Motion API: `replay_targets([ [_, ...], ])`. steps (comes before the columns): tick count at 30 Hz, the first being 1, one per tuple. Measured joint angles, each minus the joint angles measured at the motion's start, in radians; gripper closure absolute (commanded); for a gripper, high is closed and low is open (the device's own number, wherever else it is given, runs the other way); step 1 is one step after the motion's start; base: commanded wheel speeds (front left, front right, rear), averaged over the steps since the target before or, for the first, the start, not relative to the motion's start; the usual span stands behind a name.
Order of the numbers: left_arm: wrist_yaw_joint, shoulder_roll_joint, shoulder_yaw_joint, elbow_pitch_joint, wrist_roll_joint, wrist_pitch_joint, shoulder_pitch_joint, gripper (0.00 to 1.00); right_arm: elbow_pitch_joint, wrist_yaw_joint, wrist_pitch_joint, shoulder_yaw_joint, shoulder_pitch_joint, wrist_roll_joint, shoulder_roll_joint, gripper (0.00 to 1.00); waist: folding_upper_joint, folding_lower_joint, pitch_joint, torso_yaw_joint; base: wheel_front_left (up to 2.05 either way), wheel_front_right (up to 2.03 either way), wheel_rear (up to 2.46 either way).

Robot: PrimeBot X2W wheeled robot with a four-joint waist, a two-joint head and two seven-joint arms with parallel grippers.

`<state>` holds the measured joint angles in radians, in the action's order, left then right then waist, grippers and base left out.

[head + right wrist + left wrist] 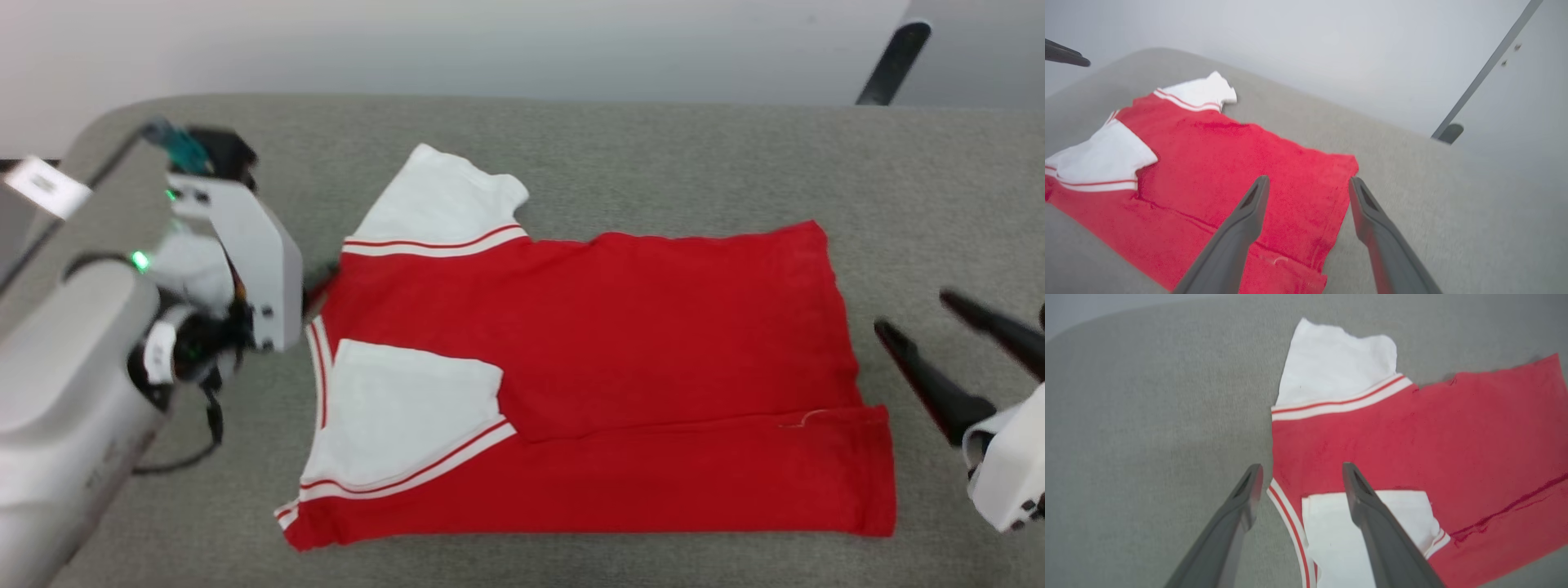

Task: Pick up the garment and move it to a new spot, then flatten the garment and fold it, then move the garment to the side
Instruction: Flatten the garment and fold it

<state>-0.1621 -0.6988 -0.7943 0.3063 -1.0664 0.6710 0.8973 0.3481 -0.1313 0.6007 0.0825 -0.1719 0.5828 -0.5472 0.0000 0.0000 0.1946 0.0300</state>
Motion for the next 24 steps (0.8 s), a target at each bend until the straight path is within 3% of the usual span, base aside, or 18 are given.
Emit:
replay_targets([
  [6,0.053,0.026,0.035,0.083,0.067,-0.166,0.087,0.0,0.014,0.0,-0.33,0.04,-0.036,-0.167,0.004,0.0,0.0,0.0,0.024,-0.048,0.0,0.0,0.0],
  [11,0.081,0.047,0.068,0.17,0.099,-0.281,0.156,0.0,-0.014,0.0,-0.499,0.063,-0.044,-0.249,0.049,0.0,0.0001,0.0,0.056,-0.091,0.0,0.0,0.0],
  [16,0.119,0.046,0.068,0.257,0.125,-0.292,0.235,0.0,-0.041,0.0,-0.557,0.062,-0.046,-0.272,0.096,0.0,0.0,0.0,0.103,-0.133,0.0,0.0,0.0],
  [24,0.188,0.008,0.035,0.38,0.137,-0.141,0.35,0.0,-0.058,0.0,-0.575,0.074,-0.056,-0.253,0.114,0.0,0.0,0.0,0.19,-0.201,0.0,0.0,0.0],
])
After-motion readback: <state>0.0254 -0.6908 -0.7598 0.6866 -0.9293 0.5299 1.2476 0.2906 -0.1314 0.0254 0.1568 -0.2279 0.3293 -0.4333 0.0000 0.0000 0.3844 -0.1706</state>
